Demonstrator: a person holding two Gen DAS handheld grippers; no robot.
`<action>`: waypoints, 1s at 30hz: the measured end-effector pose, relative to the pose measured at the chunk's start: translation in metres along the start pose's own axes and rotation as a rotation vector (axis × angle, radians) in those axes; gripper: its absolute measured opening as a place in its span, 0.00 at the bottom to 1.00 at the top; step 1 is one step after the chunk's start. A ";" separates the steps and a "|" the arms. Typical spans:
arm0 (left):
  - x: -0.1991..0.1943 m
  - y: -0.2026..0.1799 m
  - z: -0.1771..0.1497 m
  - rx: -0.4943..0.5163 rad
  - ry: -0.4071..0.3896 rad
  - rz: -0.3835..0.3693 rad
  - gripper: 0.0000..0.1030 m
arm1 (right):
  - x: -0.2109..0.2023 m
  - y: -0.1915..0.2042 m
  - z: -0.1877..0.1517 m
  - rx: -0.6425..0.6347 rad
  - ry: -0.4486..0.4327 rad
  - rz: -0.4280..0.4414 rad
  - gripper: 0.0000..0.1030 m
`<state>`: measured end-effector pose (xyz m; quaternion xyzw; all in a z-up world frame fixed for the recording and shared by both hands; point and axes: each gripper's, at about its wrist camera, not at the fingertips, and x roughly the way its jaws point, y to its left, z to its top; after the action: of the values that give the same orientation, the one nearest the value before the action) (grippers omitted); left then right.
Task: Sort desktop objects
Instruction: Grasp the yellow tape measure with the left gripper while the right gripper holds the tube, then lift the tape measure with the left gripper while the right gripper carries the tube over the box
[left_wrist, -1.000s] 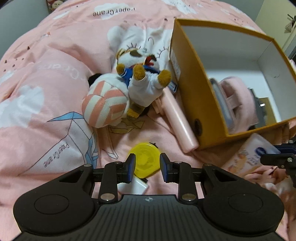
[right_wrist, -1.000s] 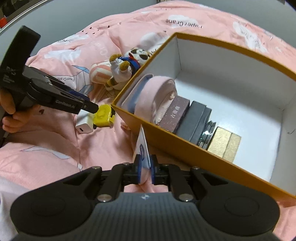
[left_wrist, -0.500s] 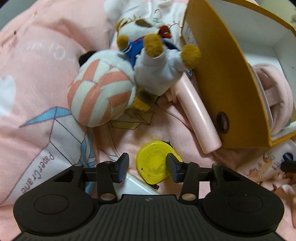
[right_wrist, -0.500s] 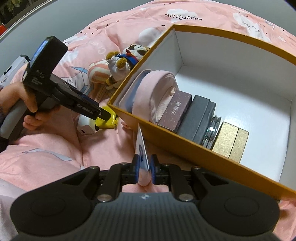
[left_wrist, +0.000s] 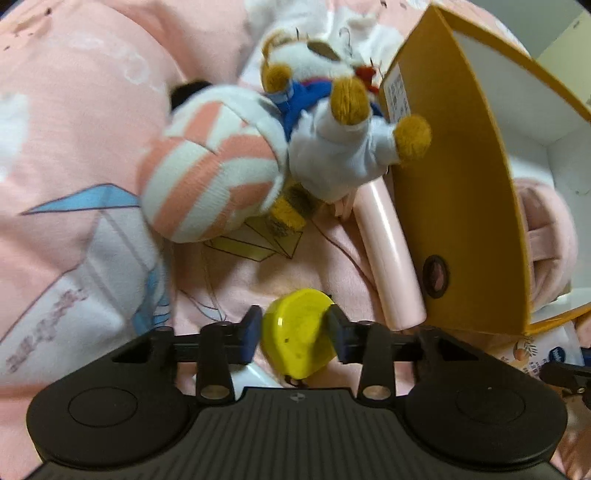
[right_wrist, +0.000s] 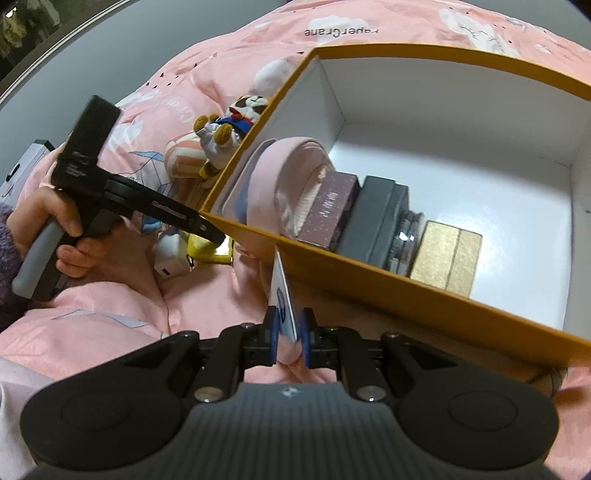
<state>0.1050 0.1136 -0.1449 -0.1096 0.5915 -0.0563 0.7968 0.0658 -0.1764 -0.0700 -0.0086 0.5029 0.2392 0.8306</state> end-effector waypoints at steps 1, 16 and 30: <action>-0.004 0.001 -0.002 -0.008 -0.007 -0.006 0.35 | -0.001 0.000 -0.001 -0.001 0.000 -0.005 0.12; -0.014 -0.023 -0.026 0.025 -0.038 -0.099 0.30 | -0.011 -0.008 -0.009 0.038 -0.017 -0.031 0.12; 0.021 -0.005 -0.032 -0.152 0.106 -0.175 0.59 | -0.011 -0.011 -0.018 0.061 -0.023 -0.022 0.12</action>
<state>0.0809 0.1011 -0.1723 -0.2178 0.6235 -0.0861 0.7459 0.0513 -0.1953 -0.0724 0.0141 0.5001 0.2148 0.8388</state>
